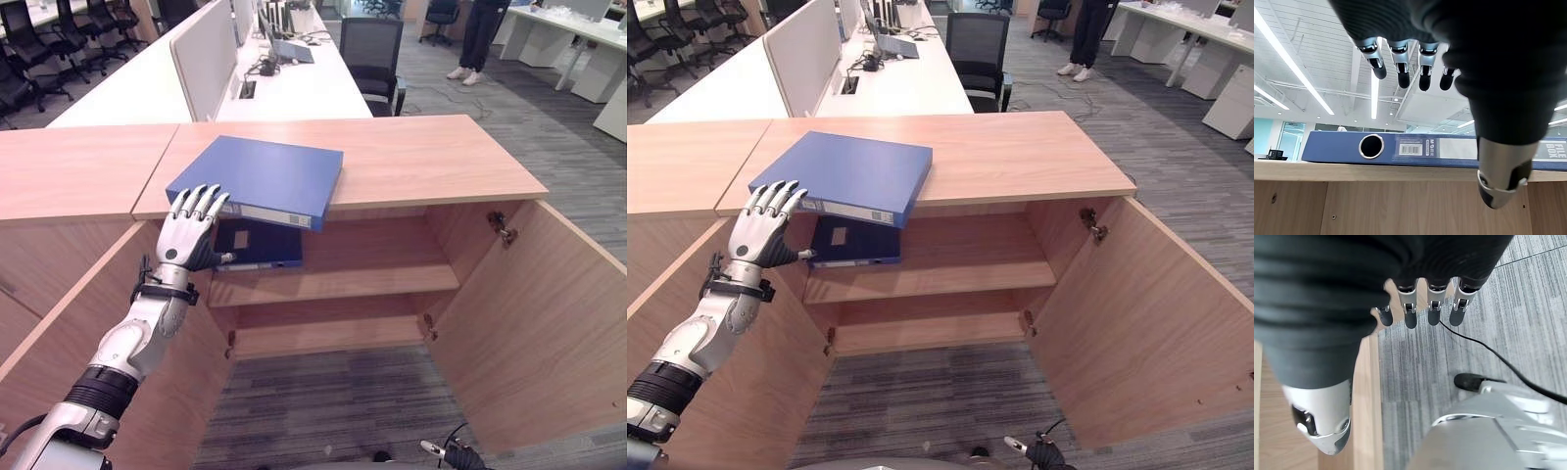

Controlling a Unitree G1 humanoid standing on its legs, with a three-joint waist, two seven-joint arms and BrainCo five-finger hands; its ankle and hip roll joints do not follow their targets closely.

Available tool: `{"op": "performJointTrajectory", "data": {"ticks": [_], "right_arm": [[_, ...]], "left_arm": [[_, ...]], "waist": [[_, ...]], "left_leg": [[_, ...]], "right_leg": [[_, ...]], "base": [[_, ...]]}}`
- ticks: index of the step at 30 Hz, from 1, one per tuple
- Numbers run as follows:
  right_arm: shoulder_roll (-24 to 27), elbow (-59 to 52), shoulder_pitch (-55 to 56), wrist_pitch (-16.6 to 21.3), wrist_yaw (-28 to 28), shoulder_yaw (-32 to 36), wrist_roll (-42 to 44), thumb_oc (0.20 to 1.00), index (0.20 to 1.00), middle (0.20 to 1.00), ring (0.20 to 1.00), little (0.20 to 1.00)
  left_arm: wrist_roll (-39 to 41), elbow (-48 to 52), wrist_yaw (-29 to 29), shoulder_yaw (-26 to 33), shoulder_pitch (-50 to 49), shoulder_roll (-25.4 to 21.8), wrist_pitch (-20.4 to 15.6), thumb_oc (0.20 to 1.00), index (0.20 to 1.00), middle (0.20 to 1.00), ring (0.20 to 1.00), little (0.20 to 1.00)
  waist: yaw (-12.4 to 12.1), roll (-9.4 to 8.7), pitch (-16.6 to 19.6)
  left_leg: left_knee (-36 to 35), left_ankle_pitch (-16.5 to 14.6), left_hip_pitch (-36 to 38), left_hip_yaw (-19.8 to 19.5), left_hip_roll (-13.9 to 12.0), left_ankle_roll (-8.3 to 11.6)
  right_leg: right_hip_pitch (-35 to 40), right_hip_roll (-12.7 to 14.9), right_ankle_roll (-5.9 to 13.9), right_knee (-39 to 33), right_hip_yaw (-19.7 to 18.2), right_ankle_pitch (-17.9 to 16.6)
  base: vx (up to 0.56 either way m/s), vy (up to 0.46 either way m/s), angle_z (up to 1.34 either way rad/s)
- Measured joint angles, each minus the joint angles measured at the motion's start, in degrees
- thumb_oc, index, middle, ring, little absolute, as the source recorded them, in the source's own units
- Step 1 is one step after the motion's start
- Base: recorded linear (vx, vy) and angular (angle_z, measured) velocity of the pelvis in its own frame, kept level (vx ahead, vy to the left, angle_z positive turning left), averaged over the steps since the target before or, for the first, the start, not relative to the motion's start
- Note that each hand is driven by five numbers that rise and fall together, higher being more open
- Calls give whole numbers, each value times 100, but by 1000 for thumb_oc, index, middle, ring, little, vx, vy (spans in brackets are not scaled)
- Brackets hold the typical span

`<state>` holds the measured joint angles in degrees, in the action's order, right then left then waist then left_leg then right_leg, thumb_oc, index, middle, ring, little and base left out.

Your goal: Put the empty folder in the office cabinet

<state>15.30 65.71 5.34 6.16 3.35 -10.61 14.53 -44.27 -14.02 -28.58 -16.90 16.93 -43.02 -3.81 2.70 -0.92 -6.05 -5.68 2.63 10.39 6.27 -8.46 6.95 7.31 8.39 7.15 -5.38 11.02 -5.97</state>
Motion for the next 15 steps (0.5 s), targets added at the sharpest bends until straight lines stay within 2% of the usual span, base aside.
{"op": "performJointTrajectory", "data": {"ticks": [3,7,15], "right_arm": [[4,196,12,-17,5,0,-5,1000,1000,1000,1000,1000],[15,197,37,-22,5,0,-5,1000,1000,1000,1000,1000],[30,234,36,-30,8,0,-6,1000,1000,1000,1000,1000]], "left_arm": [[-9,-87,49,-332,322,-3,45,1000,1000,1000,1000,1000],[-17,-173,66,-493,487,-1,86,1000,1000,1000,1000,1000],[-230,-224,121,-865,889,23,88,1000,1000,1000,1000,1000]], "waist": [[10,19,32],[139,53,75],[168,67,105]], "left_leg": [[0,-1,15,28,0,0],[-1,-11,22,63,0,-4],[0,-14,116,98,0,-5]], "right_leg": [[3,-2,-1,0,-37,-6],[16,-4,0,0,-73,-10],[60,-8,-1,0,-101,-14]], "base": [[12,2,-4],[7,1,-5],[2,0,-1]]}}
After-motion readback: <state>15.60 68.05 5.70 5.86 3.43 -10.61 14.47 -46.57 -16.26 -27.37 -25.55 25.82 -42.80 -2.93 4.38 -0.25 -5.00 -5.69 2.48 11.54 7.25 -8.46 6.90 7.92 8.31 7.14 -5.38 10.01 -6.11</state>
